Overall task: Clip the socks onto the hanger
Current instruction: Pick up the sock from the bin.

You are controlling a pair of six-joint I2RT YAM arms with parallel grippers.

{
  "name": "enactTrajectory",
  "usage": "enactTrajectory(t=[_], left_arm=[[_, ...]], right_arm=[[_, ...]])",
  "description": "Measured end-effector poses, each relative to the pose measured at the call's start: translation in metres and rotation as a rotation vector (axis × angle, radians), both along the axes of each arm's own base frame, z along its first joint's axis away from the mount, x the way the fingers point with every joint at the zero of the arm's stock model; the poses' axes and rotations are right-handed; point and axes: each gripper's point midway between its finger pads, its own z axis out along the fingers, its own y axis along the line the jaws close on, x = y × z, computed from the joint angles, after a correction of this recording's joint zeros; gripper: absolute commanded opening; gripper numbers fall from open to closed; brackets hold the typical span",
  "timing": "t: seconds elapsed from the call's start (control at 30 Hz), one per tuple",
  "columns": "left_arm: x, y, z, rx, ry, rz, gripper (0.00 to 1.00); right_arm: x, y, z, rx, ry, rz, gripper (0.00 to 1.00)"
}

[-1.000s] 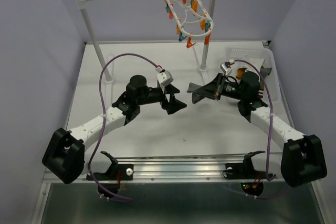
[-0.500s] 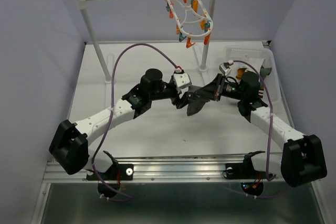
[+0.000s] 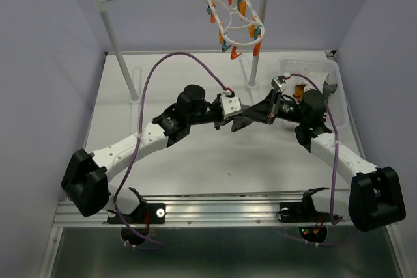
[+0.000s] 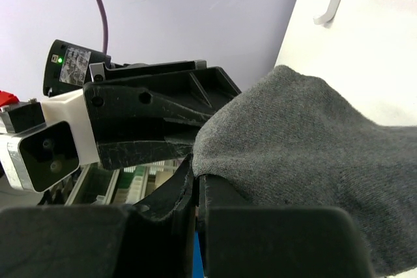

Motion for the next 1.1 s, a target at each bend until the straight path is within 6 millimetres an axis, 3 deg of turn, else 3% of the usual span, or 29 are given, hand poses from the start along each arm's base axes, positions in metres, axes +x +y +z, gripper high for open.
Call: enactTrajectory(t=[0.07,0.17,0.27,0.47,0.63,0.8,0.9,0.93,1.0,1.1], left_arm=[[-0.002,-0.002,0.002,0.006,-0.027,-0.016,0.0],[-0.003,-0.005,0.007,0.005,-0.051,-0.031,0.0],[-0.004,-0.005,0.009,0.004,-0.058,-0.036,0.0],[-0.008,0.002,0.014,-0.027,-0.047,-0.008,0.0],[-0.011,0.009,0.026,-0.106,0.052,0.064,0.0],[-0.008,0.013,0.019,-0.134,0.216,0.17,0.0],[-0.008,0.018,0.011,-0.122,0.339,0.246,0.0],[-0.008,0.021,0.012,-0.115,0.388,0.28,0.0],[-0.007,0.022,0.018,-0.122,0.428,0.305,0.0],[-0.011,0.022,0.032,-0.143,0.485,0.318,0.0]], right_arm=[[-0.001,0.0,0.001,0.004,0.001,0.004,0.05],[-0.001,0.0,0.001,0.004,-0.001,0.006,0.07],[-0.001,0.0,-0.004,-0.015,-0.009,0.004,0.17],[0.002,0.001,-0.018,-0.063,-0.035,0.016,0.58],[0.005,0.002,-0.033,-0.124,-0.098,0.059,0.78],[0.007,-0.009,-0.041,-0.297,-0.303,0.003,0.99],[0.004,-0.026,-0.025,-0.418,-0.541,-0.097,1.0],[-0.002,-0.034,-0.01,-0.453,-0.671,-0.14,1.0],[-0.011,-0.042,0.013,-0.472,-0.847,-0.184,1.0],[-0.022,-0.049,0.031,-0.508,-1.077,-0.21,1.0]])
